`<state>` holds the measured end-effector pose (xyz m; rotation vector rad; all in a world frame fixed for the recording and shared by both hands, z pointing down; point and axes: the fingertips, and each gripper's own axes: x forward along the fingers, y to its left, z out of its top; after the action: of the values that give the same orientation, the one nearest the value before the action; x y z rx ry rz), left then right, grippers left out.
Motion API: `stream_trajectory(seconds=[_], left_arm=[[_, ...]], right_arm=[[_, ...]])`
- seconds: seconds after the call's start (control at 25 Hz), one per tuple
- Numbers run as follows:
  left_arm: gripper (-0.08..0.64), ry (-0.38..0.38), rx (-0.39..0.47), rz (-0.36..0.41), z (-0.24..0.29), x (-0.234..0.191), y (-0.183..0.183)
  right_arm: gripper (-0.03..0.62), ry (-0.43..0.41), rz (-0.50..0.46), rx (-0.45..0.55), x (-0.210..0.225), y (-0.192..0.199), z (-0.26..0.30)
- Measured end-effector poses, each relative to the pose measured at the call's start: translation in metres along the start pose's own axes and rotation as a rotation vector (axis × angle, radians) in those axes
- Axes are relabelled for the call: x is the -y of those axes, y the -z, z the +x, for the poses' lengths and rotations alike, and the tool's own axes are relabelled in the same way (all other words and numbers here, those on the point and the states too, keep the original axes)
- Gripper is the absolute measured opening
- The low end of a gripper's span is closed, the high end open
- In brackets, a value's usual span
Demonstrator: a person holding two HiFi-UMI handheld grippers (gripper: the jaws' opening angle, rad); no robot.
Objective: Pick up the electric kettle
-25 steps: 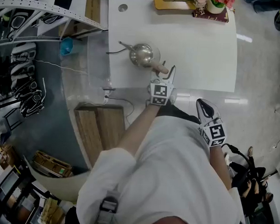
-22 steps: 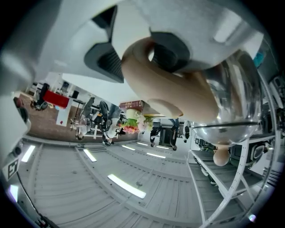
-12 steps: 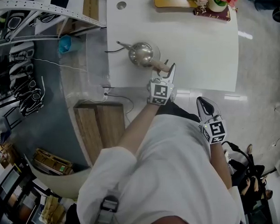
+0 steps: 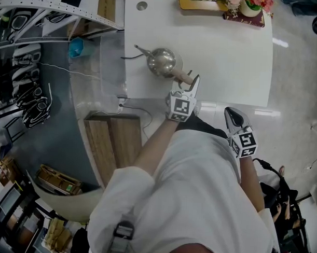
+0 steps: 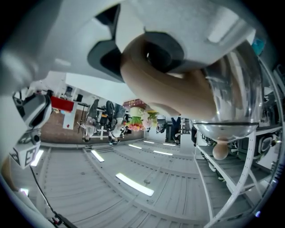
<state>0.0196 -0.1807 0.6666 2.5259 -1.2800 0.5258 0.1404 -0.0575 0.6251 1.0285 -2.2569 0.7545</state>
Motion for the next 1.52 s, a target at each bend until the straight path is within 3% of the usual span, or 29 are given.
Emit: stream_trajectory(seconds=[0.72,1.52], left_arm=[[0.117,0.059,0.029,0.051,-0.011,-0.01,-0.043],[0.117,0.08,0.026,0.092,-0.012,-0.081,-0.077]], right_arm=[[0.014,-0.007,0.003,0.035,0.003,-0.017,0.003],[0.014,0.06,0.008,0.071,-0.001,-0.061,0.013]])
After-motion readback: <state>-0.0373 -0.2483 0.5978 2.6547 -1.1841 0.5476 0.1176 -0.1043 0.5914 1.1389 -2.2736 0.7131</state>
